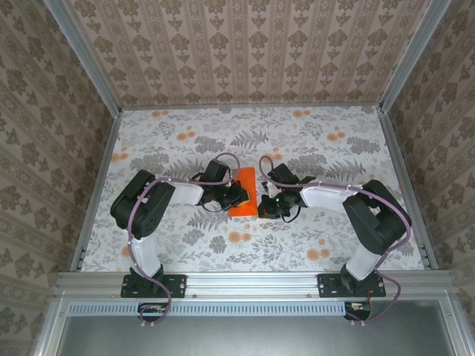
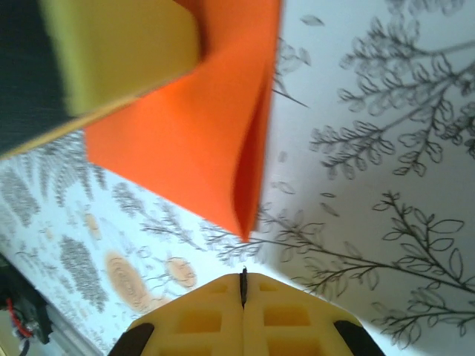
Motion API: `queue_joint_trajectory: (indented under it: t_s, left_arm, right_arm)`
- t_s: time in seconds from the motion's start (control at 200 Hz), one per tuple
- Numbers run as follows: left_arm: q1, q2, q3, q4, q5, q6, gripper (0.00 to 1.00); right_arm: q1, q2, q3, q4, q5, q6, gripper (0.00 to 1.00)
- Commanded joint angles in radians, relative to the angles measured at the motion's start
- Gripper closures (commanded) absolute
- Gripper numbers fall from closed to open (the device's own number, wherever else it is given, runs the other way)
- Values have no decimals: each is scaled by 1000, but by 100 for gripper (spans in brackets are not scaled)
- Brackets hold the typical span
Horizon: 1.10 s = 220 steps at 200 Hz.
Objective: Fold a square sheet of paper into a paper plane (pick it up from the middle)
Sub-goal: Fold the triangle a second time at the center of the table.
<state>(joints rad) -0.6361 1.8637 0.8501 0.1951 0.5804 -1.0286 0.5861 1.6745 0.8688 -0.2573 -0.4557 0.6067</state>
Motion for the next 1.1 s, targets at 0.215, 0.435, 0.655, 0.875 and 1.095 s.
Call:
queue_joint_trajectory:
  t_s: [0.215,0.435,0.655,0.875,1.095]
  left_arm:
    - [-5,38,-33,-107,-54,-10,95]
    - [-5,32,-24,-102,-47,-4,95]
    - [-5,14,-7,-96,-38,14,94]
    - [-11,-45,6,-73,-20,64,90]
    - [-57,-92,-43,-36,-42,79,89]
  right_arm:
    - [-2,78,109,56,-12,6,97]
    - [-5,144,121,38,-6,-14,98]
    - [-11,168,94,11,12,-33,98]
    - [-13,179,82,-18,27,-46,98]
    - [-13,183,81,-14,30,-45,98]
